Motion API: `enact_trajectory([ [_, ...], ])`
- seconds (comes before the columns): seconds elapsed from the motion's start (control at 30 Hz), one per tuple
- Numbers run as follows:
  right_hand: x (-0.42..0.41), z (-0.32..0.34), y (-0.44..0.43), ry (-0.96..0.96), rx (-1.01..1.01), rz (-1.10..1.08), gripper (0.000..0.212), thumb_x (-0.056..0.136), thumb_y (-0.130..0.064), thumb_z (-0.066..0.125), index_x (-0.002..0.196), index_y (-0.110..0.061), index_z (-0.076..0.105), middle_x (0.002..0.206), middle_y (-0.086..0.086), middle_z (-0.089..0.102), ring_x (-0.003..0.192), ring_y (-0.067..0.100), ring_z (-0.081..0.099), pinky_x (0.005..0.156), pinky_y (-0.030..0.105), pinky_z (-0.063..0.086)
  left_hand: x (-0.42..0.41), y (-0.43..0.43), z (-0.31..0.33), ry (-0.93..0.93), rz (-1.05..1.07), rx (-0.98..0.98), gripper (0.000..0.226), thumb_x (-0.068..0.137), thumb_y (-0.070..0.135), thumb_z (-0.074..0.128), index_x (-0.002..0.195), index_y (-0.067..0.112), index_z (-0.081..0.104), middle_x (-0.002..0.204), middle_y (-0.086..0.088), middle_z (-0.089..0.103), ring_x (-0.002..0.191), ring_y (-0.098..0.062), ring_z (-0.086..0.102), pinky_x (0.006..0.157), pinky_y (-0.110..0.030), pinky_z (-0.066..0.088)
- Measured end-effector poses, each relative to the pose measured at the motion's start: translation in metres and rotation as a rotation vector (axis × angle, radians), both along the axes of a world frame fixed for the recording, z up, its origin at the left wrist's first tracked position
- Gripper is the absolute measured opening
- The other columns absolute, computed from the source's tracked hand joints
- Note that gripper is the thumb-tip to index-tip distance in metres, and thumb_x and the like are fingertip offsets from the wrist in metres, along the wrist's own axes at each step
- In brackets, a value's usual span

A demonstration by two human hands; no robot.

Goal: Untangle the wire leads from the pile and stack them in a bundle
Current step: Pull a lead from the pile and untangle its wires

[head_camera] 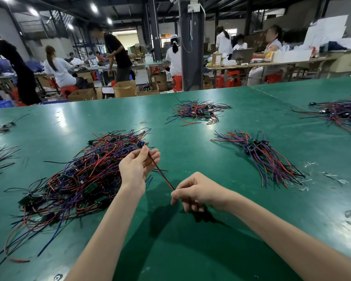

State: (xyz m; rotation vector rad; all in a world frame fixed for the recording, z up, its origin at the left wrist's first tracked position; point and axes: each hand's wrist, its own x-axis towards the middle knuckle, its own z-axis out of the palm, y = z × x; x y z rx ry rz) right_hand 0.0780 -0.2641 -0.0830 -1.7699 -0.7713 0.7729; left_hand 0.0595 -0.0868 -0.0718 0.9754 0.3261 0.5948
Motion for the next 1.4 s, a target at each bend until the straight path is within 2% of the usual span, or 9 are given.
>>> enact_trajectory([
  [0.33,0.0,0.003,-0.001,0.041,-0.018,0.101,0.018,0.095,-0.022,0.055,0.086,-0.014,0.07,0.073,0.0,0.068,0.049,0.008,0.054,0.04,0.018,0.044,-0.001,-0.007,0.002,-0.001,-0.023,0.051,0.009,0.093,0.009,0.058,0.085,0.004,0.057,0.066,-0.007,0.072,0.059,-0.015,0.07,0.053,-0.02,0.054],
  [0.47,0.003,0.003,-0.003,0.0,0.021,0.087,0.03,0.095,-0.033,0.054,0.092,-0.009,0.072,0.078,-0.005,0.072,0.041,0.007,0.043,0.036,0.016,0.039,-0.003,-0.012,0.002,0.015,-0.043,0.067,0.01,0.093,0.008,0.058,0.085,0.002,0.057,0.066,-0.007,0.071,0.059,-0.015,0.07,0.053,-0.02,0.055],
  [0.57,0.005,0.0,-0.002,-0.044,0.032,0.062,0.032,0.094,-0.032,0.057,0.094,-0.004,0.072,0.08,0.0,0.071,0.037,0.005,0.036,0.034,0.016,0.034,-0.004,-0.018,0.001,0.023,-0.057,0.089,0.01,0.093,0.008,0.058,0.084,0.002,0.057,0.065,-0.007,0.071,0.059,-0.015,0.069,0.053,-0.02,0.054],
  [0.67,0.005,-0.004,-0.001,-0.02,0.047,0.049,0.028,0.091,-0.029,0.062,0.092,-0.004,0.072,0.077,0.002,0.069,0.034,0.004,0.035,0.033,0.015,0.032,-0.005,-0.02,-0.001,0.023,-0.073,0.102,0.01,0.093,0.008,0.057,0.084,0.002,0.056,0.065,-0.008,0.071,0.059,-0.015,0.069,0.053,-0.02,0.054],
  [0.8,0.006,-0.005,-0.001,0.124,0.052,0.013,0.016,0.087,-0.027,0.066,0.079,-0.015,0.074,0.065,-0.001,0.068,0.034,0.004,0.034,0.033,0.014,0.029,-0.005,-0.017,-0.002,0.014,-0.06,0.09,0.01,0.093,0.008,0.057,0.084,0.002,0.056,0.066,-0.009,0.071,0.059,-0.016,0.07,0.053,-0.02,0.055],
  [0.9,0.01,-0.003,-0.002,0.19,0.039,-0.016,0.014,0.088,-0.019,0.066,0.081,-0.009,0.073,0.064,0.001,0.067,0.034,0.003,0.031,0.032,0.013,0.026,-0.003,-0.018,-0.001,0.001,-0.051,0.104,0.011,0.093,0.007,0.056,0.082,0.003,0.054,0.065,-0.009,0.071,0.059,-0.016,0.069,0.054,-0.021,0.055],
  [1.03,0.011,-0.002,-0.003,0.159,0.001,-0.006,0.015,0.092,-0.011,0.058,0.088,-0.001,0.069,0.064,-0.001,0.069,0.031,0.003,0.032,0.03,0.013,0.025,-0.002,-0.022,-0.004,-0.002,-0.049,0.175,0.01,0.093,0.006,0.057,0.084,0.004,0.053,0.066,-0.01,0.071,0.06,-0.019,0.07,0.054,-0.023,0.056],
  [1.3,0.01,0.002,-0.005,0.13,-0.032,0.066,0.016,0.094,-0.004,0.05,0.094,0.0,0.067,0.072,0.0,0.072,0.031,0.003,0.035,0.029,0.014,0.027,-0.004,-0.021,-0.005,-0.003,-0.032,0.203,0.011,0.093,0.006,0.057,0.084,0.004,0.053,0.066,-0.01,0.071,0.06,-0.019,0.07,0.054,-0.023,0.055],
  [1.4,0.011,0.002,-0.005,0.111,-0.059,0.037,0.017,0.094,-0.006,0.051,0.095,0.001,0.067,0.068,-0.001,0.071,0.03,0.003,0.033,0.029,0.014,0.025,-0.003,-0.02,-0.005,-0.007,-0.021,0.208,0.011,0.093,0.006,0.058,0.083,0.004,0.053,0.066,-0.011,0.071,0.061,-0.02,0.07,0.055,-0.024,0.056],
])
